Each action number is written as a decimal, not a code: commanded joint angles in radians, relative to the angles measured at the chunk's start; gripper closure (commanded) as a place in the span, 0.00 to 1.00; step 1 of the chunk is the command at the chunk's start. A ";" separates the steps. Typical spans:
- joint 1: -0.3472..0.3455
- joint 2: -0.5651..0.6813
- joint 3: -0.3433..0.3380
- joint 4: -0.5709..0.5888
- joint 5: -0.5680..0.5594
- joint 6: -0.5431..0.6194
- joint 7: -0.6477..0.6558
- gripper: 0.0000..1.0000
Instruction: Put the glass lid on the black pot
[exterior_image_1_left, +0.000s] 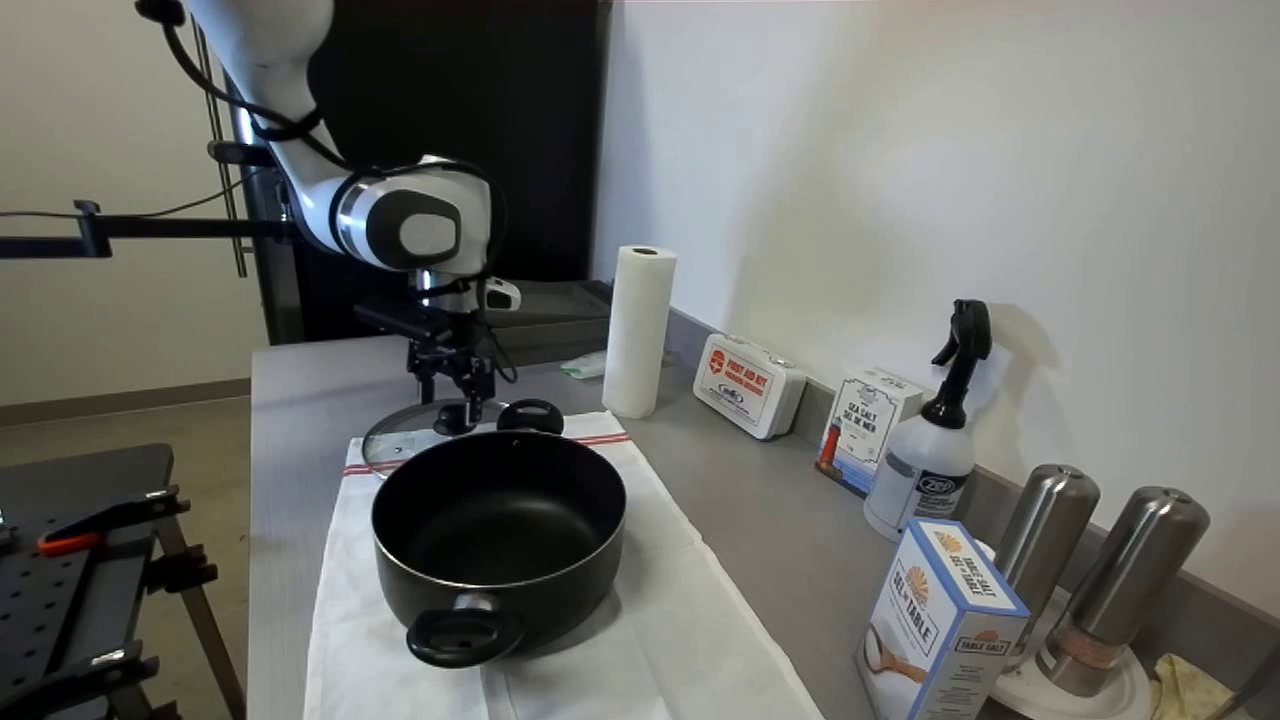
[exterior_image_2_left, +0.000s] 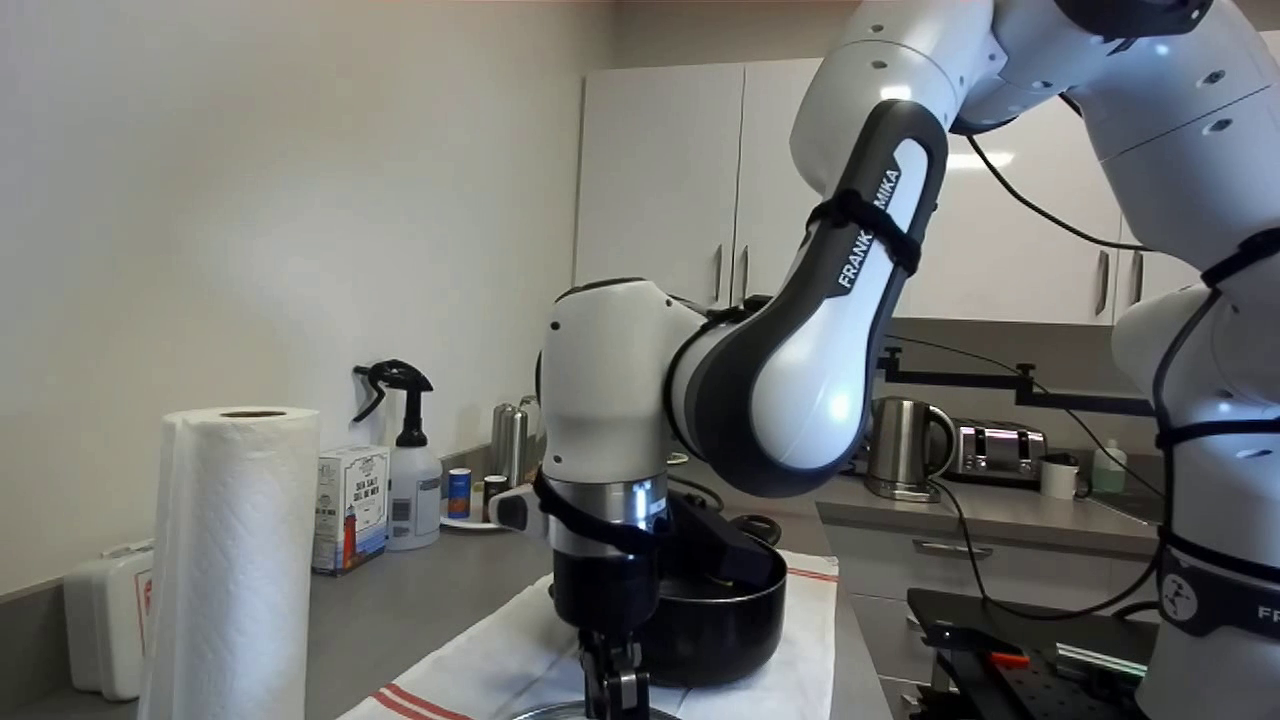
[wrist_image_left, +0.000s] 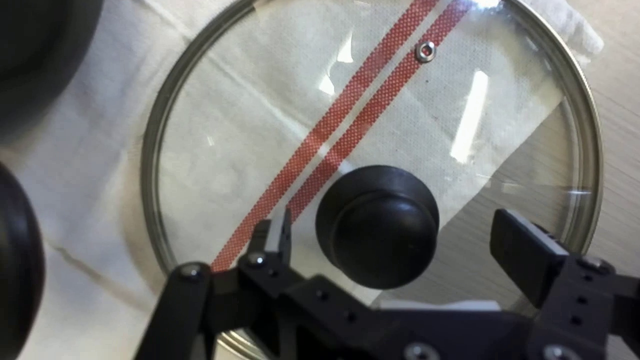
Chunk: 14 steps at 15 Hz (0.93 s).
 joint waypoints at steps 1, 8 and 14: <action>0.003 0.024 -0.010 0.034 -0.012 0.013 -0.004 0.00; -0.007 0.029 -0.005 0.047 -0.002 0.001 -0.014 0.33; -0.013 0.010 0.000 0.034 0.003 0.001 -0.019 0.75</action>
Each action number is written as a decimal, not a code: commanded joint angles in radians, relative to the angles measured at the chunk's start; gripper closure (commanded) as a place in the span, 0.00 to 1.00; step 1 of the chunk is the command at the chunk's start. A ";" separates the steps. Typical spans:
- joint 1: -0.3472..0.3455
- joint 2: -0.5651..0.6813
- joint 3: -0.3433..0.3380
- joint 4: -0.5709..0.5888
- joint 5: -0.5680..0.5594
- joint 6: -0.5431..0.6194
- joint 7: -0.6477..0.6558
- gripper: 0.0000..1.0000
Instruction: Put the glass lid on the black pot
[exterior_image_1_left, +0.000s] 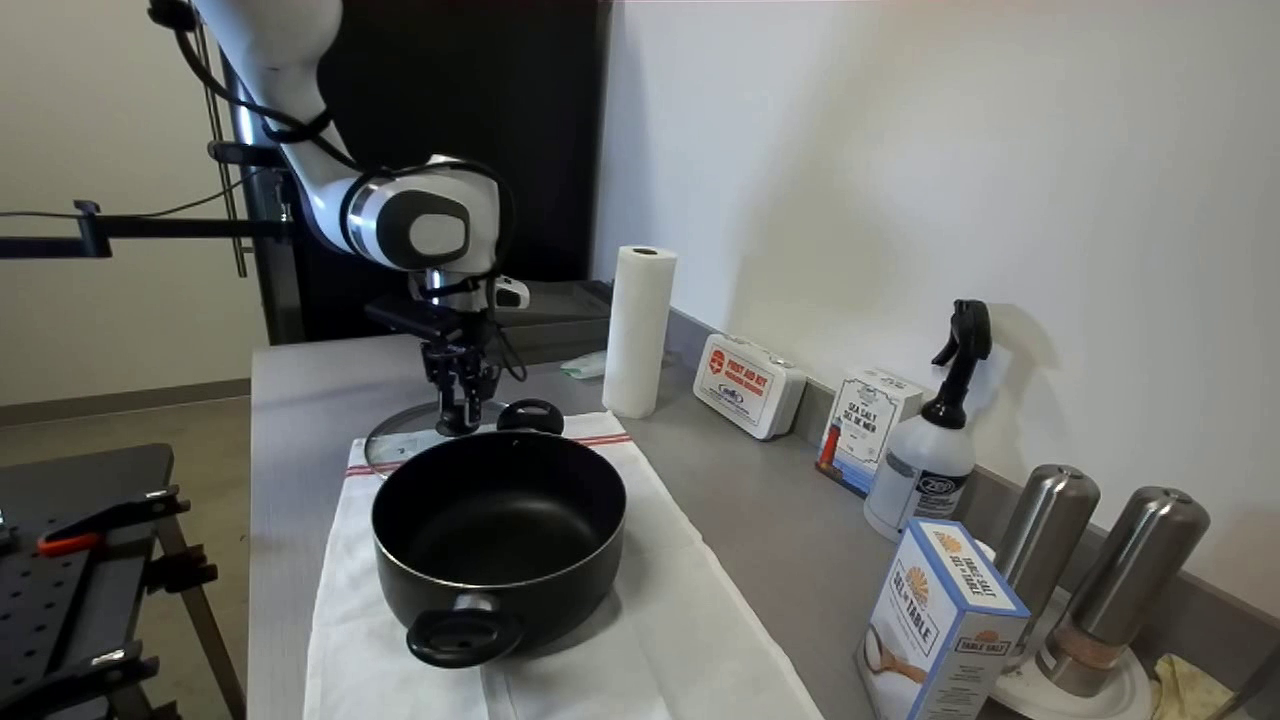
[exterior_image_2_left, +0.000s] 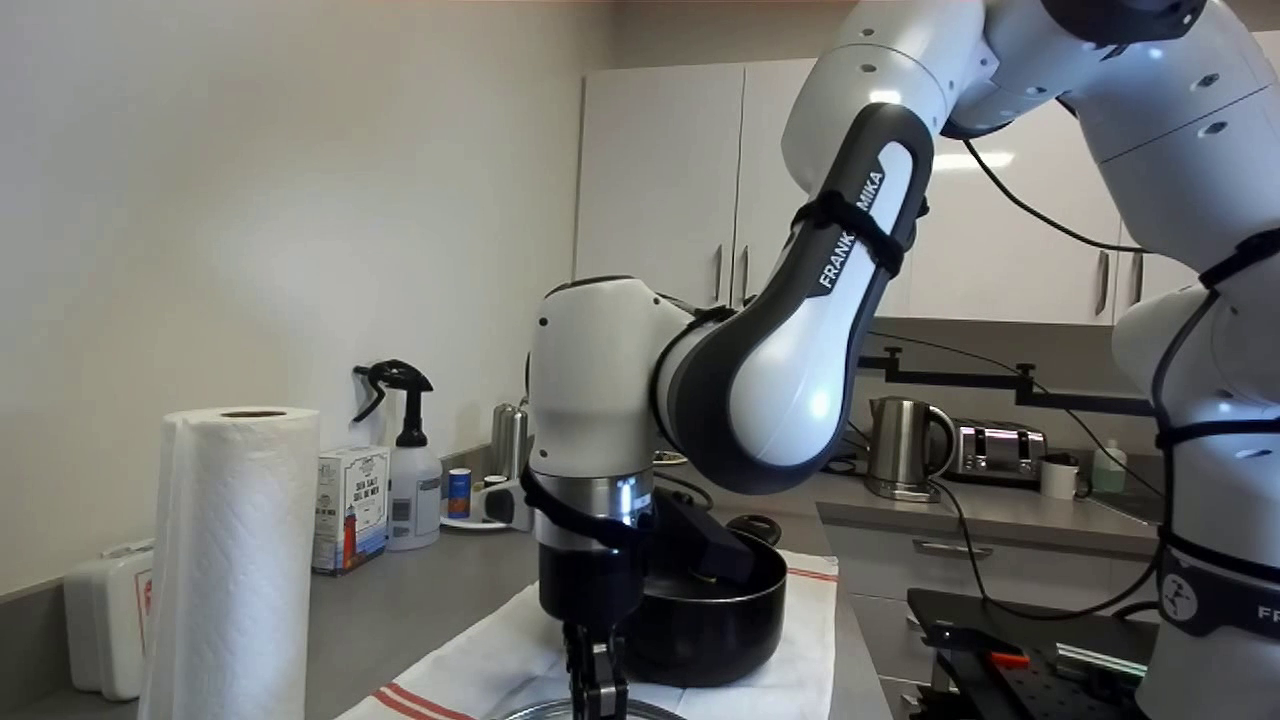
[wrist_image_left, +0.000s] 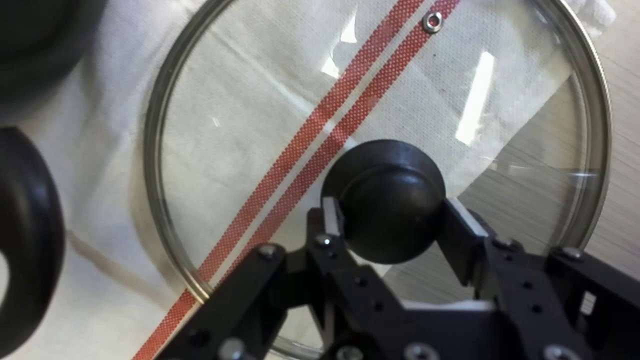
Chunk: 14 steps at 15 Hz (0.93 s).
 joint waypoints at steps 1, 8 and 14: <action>-0.008 -0.009 0.003 0.001 0.005 -0.001 -0.017 0.75; -0.021 -0.087 0.031 -0.048 0.028 -0.010 -0.036 0.75; -0.043 -0.201 0.094 -0.099 0.091 -0.047 -0.097 0.75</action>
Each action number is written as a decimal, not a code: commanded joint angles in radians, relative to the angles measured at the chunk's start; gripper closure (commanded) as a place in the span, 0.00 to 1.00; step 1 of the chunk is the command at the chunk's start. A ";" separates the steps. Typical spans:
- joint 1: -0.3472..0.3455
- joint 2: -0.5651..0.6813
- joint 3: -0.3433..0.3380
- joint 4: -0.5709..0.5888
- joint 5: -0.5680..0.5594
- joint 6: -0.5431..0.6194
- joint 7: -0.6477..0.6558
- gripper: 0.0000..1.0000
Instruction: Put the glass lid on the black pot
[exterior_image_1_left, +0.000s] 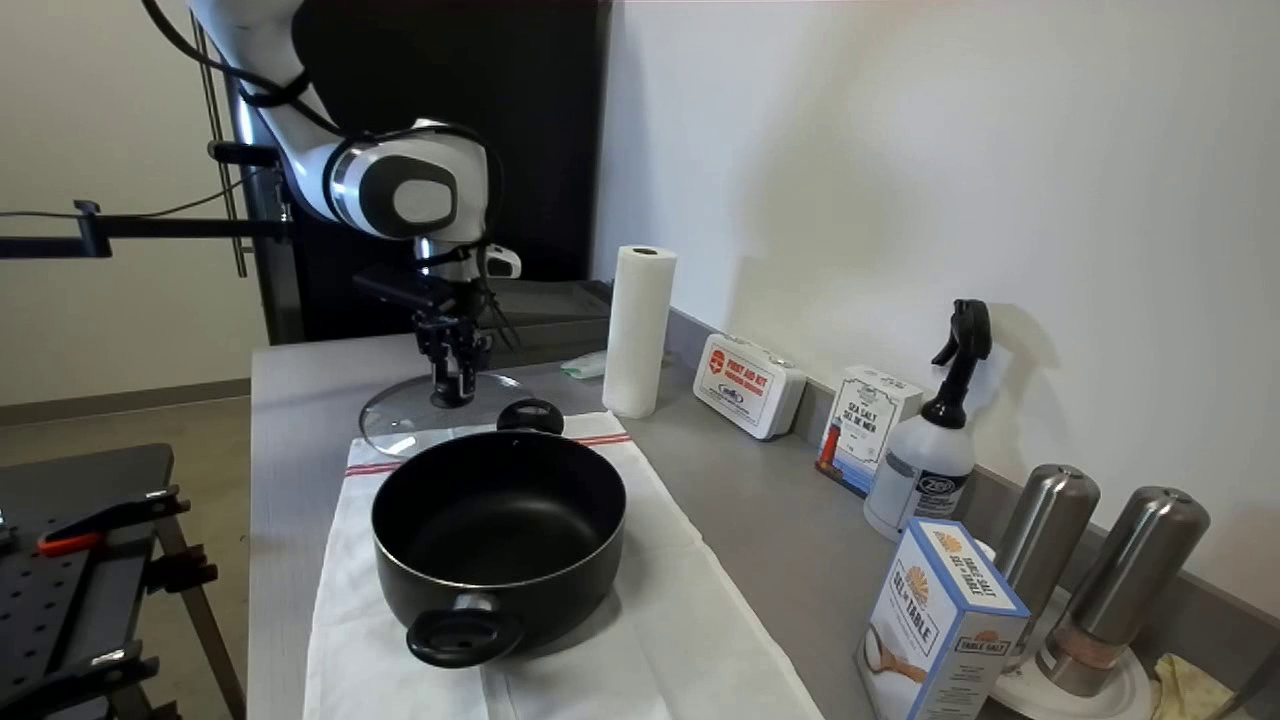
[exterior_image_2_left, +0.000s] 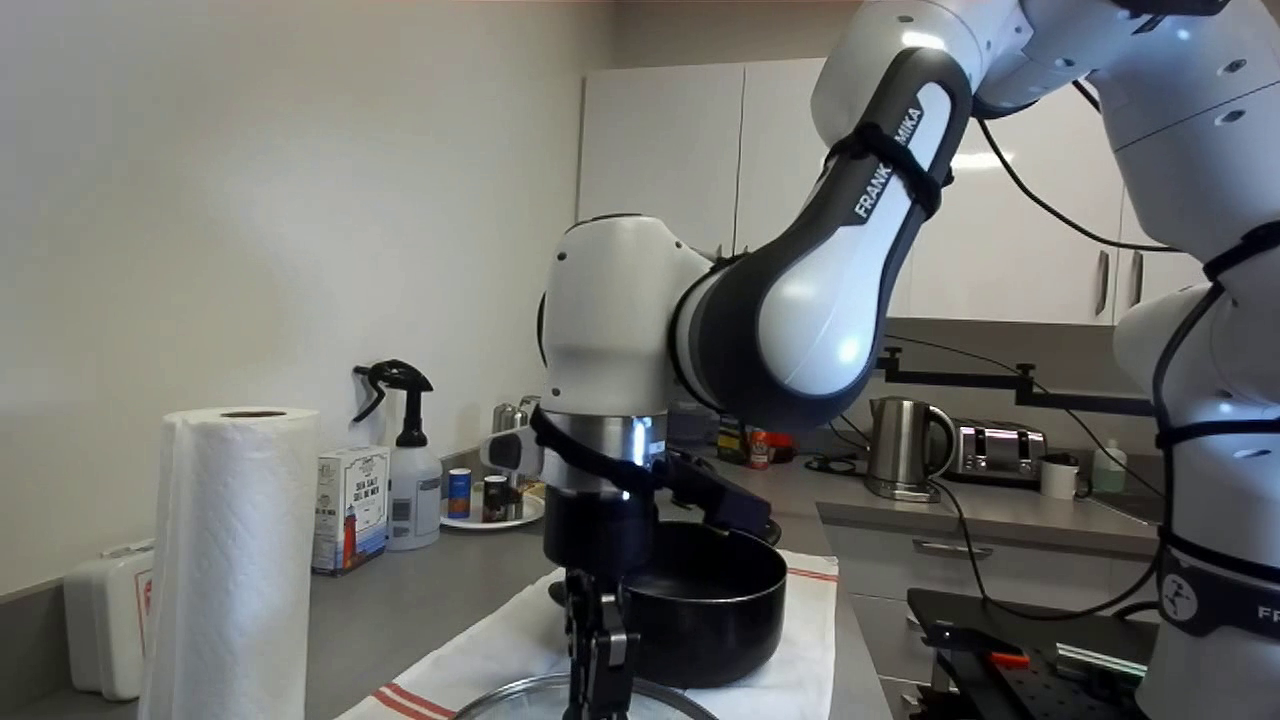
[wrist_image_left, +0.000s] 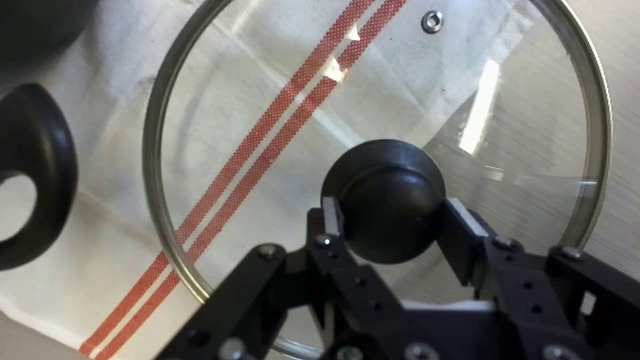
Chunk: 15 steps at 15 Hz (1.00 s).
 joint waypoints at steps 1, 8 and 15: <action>-0.025 -0.122 0.057 -0.060 0.072 -0.051 -0.076 0.75; -0.004 -0.267 0.087 -0.094 0.117 -0.172 -0.125 0.75; -0.008 -0.374 0.035 -0.103 0.040 -0.253 -0.067 0.75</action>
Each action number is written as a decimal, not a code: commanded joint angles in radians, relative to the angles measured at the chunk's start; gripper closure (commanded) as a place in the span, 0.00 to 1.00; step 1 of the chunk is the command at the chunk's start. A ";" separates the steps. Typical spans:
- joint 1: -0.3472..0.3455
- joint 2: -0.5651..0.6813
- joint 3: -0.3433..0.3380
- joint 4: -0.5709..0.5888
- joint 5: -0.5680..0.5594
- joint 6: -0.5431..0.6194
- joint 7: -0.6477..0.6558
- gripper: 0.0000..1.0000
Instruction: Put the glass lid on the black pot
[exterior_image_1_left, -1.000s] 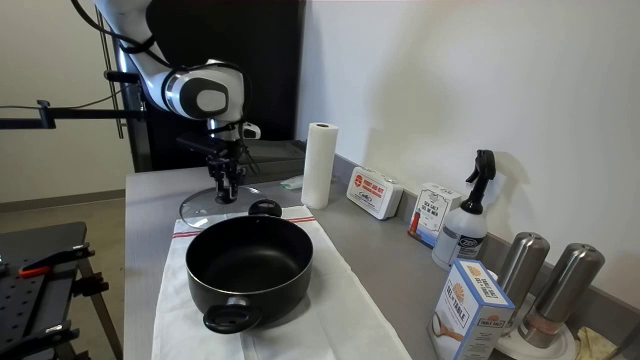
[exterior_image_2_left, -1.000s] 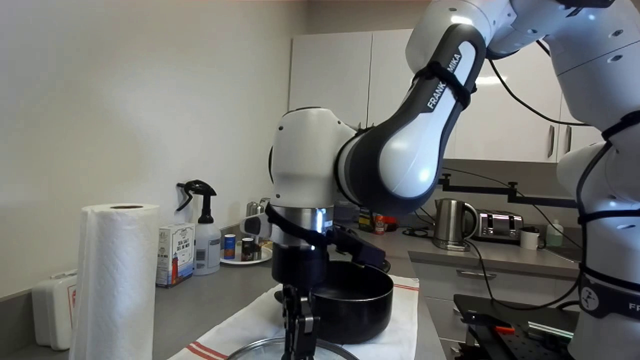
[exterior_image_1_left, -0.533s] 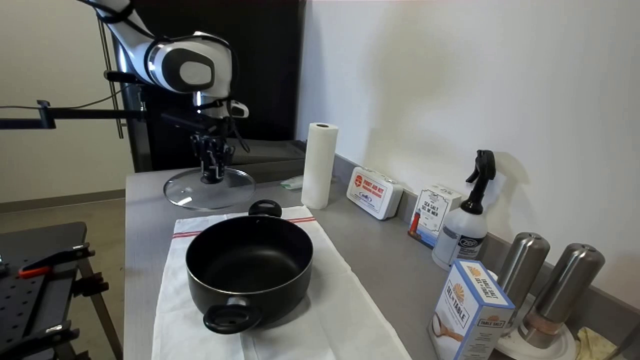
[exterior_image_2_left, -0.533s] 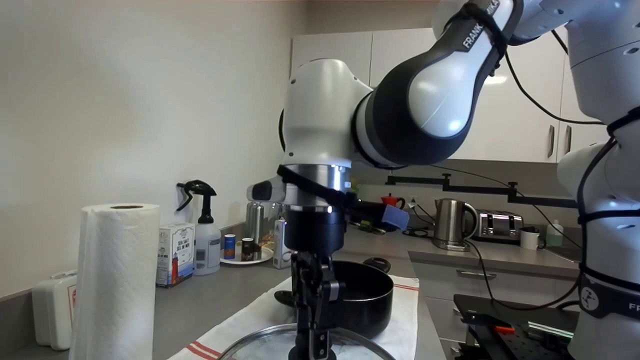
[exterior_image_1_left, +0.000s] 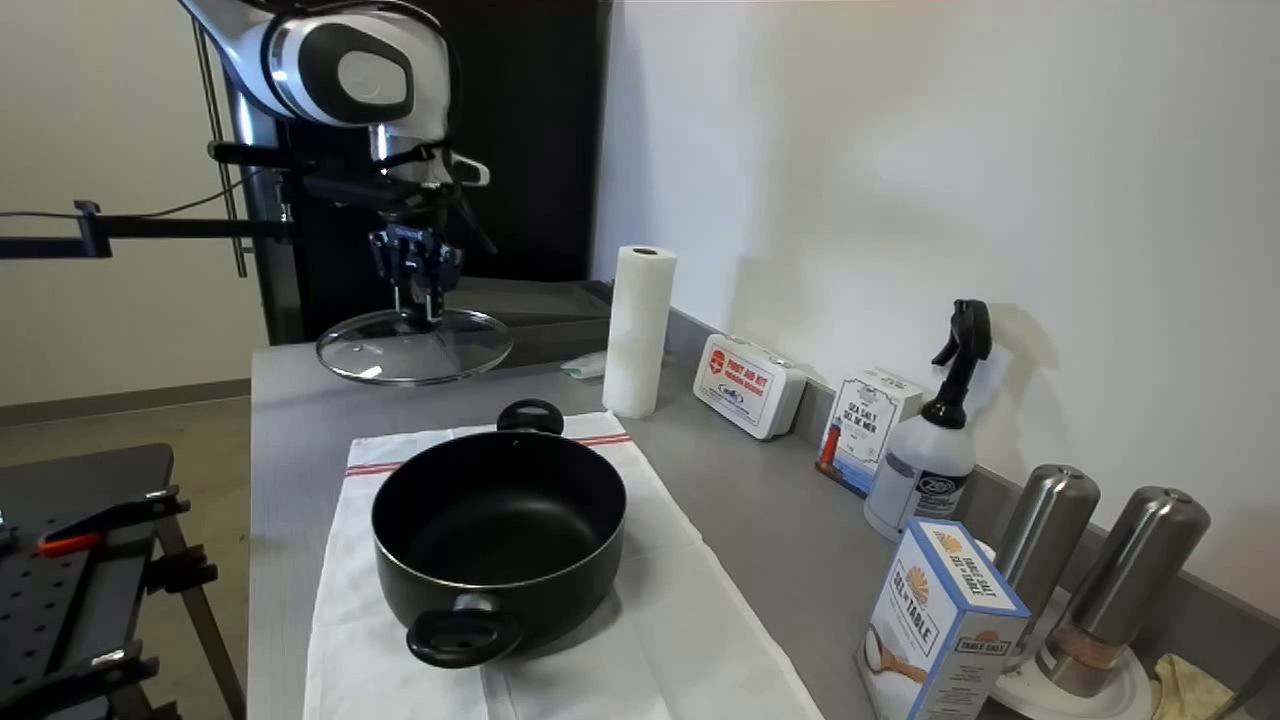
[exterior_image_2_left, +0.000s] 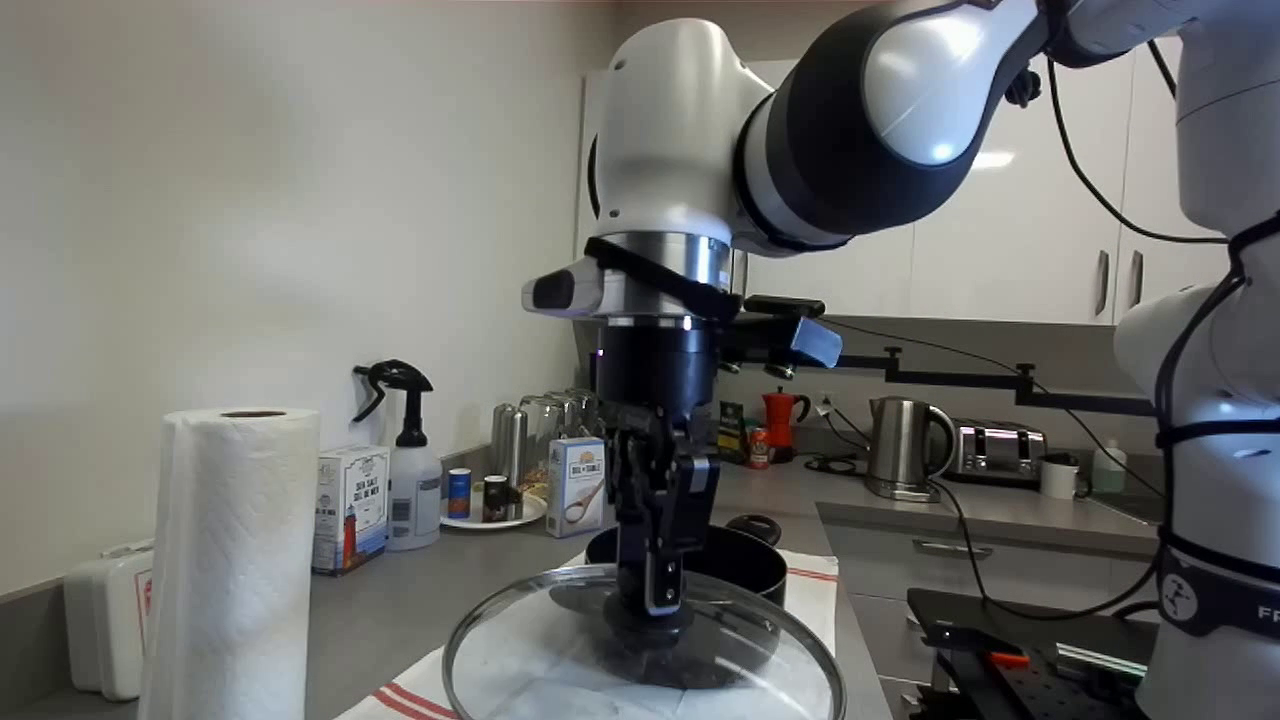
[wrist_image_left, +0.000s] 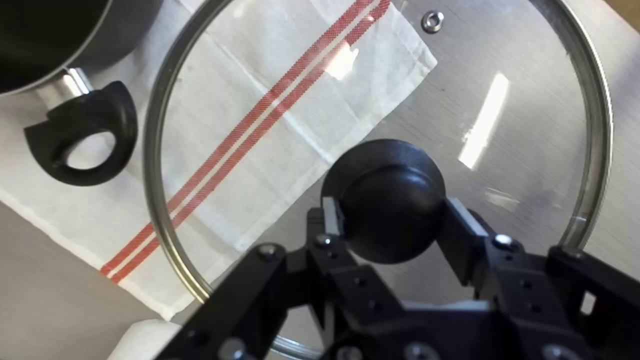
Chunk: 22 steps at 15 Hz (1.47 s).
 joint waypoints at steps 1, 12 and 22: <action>-0.010 -0.082 -0.039 -0.020 -0.030 -0.042 0.030 0.75; -0.153 -0.095 -0.215 -0.016 -0.042 -0.045 0.112 0.75; -0.222 -0.094 -0.288 -0.051 -0.032 -0.026 0.201 0.75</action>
